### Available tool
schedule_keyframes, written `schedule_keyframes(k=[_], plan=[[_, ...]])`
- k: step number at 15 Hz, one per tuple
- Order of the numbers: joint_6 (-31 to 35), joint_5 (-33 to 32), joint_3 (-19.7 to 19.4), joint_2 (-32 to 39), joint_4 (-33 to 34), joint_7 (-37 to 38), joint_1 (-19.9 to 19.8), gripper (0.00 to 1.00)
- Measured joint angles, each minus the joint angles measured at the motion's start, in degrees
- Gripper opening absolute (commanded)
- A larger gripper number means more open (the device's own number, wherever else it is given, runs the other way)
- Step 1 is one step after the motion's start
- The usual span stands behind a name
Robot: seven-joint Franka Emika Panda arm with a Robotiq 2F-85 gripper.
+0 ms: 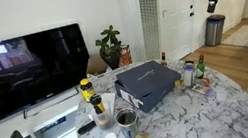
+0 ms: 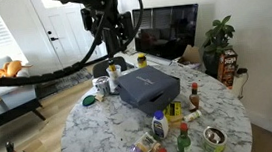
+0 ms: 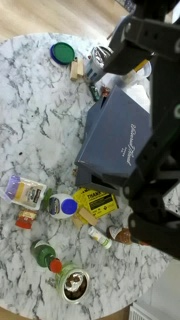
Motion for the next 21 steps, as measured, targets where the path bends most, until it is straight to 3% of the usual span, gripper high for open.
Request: schedule_keyframes(k=[10, 14, 21], plan=[[0.0, 1.9, 0.1, 0.5, -0.1, 0.1, -0.5, 1.0], [3.0, 11.8, -0.5, 5.1, -3.1, 1.1, -0.9, 1.0], [22.1, 31.2, 2.0, 17.7, -11.3, 4.7, -0.9, 1.0]])
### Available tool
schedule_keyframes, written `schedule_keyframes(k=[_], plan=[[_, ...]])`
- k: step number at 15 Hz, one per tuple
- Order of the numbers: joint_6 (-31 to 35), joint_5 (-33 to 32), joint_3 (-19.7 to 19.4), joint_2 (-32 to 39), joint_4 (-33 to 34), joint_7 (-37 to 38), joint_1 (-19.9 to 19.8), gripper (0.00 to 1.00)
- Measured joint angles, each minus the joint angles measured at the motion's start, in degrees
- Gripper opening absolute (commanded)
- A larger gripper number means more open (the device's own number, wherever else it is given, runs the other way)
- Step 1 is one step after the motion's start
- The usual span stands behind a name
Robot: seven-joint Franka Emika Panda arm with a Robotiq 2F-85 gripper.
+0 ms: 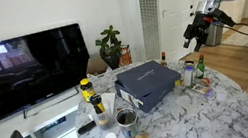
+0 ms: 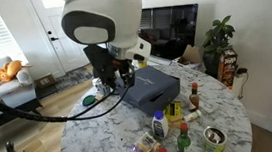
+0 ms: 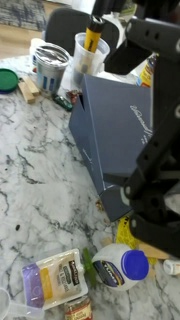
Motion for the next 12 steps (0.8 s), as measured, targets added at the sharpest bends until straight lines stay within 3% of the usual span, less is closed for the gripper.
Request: schedule_keyframes(k=[2, 4, 12], plan=[[7.4, 6.0, 1.0, 3.0, -1.7, -0.2, 0.0, 1.0], [10.7, 8.9, 1.6, 5.0, -2.3, -0.3, 0.0, 1.0], [10.9, 13.2, 2.3, 5.8, -1.5, -0.9, -1.2, 1.0]])
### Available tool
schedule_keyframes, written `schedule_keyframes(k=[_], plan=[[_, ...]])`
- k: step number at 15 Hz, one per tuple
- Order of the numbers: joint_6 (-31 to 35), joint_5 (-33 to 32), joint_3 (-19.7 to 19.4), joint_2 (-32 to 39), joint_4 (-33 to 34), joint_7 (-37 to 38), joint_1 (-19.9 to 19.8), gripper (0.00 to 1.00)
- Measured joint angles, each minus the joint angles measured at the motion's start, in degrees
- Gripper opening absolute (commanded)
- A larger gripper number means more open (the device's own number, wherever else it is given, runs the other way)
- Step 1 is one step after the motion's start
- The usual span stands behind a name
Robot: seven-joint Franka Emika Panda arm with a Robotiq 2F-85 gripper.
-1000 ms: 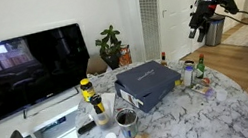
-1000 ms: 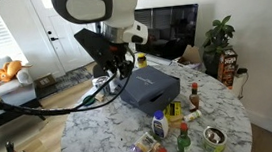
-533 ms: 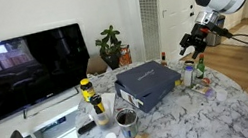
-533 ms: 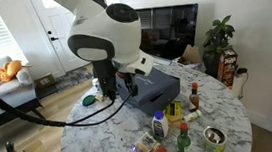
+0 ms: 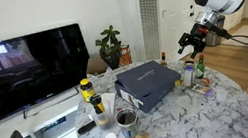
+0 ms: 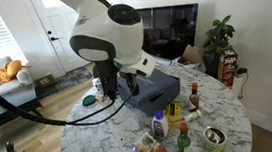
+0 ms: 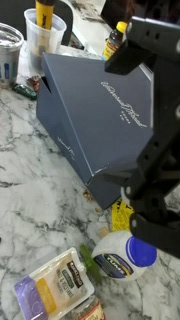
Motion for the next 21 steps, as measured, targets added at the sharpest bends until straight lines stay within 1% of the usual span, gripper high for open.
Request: schedule_keyframes(k=[3, 5, 10, 13, 16, 21], plan=[[0.0, 7.4, 0.4, 2.0, -0.4, -3.6, -0.2, 1.0], [0.2, 12.7, 1.1, 4.0, -0.8, -7.0, -0.4, 1.0], [1.5, 23.5, 3.3, 9.9, -0.8, -14.3, -1.1, 1.0], [1.7, 28.3, 3.8, 13.2, 0.2, -18.3, -2.3, 1.0], [1.4, 31.7, 4.0, 16.4, 1.7, -22.1, -3.3, 1.0], [-1.8, 37.3, 4.2, 21.3, 4.3, -27.9, -4.6, 1.0]])
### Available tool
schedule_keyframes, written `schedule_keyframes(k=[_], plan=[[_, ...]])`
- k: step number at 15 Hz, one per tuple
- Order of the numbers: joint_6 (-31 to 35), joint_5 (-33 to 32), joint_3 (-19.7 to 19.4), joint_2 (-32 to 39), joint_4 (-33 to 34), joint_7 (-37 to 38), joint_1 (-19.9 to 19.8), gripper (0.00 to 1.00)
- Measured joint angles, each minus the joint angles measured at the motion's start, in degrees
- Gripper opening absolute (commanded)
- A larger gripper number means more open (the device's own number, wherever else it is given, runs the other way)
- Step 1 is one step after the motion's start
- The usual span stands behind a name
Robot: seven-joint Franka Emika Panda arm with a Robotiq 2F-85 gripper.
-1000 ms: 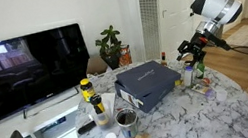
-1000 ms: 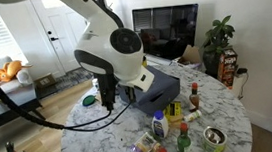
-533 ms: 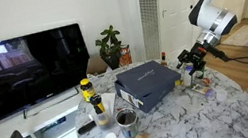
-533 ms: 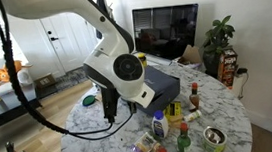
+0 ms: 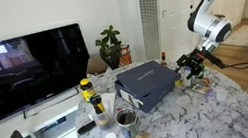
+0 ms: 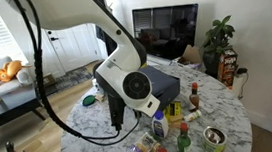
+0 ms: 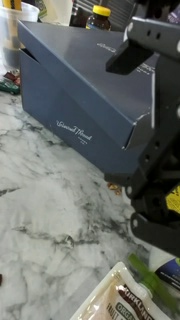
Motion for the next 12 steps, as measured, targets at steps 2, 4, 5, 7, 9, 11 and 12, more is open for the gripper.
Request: schedule_keyframes(k=[2, 4, 5, 7, 9, 11, 12], plan=[[-1.4, 1.6, 0.0, 1.7, 1.0, -1.0, -0.2, 1.0], [-2.8, 3.8, 0.0, 3.3, 2.1, -2.6, -0.5, 1.0], [-3.5, 5.1, 0.0, 3.9, 2.6, -3.4, -0.7, 1.0], [-5.2, 7.3, 0.0, 5.1, 3.7, -4.7, -1.1, 1.0], [-6.8, 8.7, -0.1, 6.3, 4.7, -6.1, -1.6, 1.0], [-8.6, 9.6, -0.2, 7.3, 5.5, -7.4, -2.1, 1.0], [-9.4, 9.9, -0.4, 7.8, 5.9, -7.9, -2.3, 1.0]])
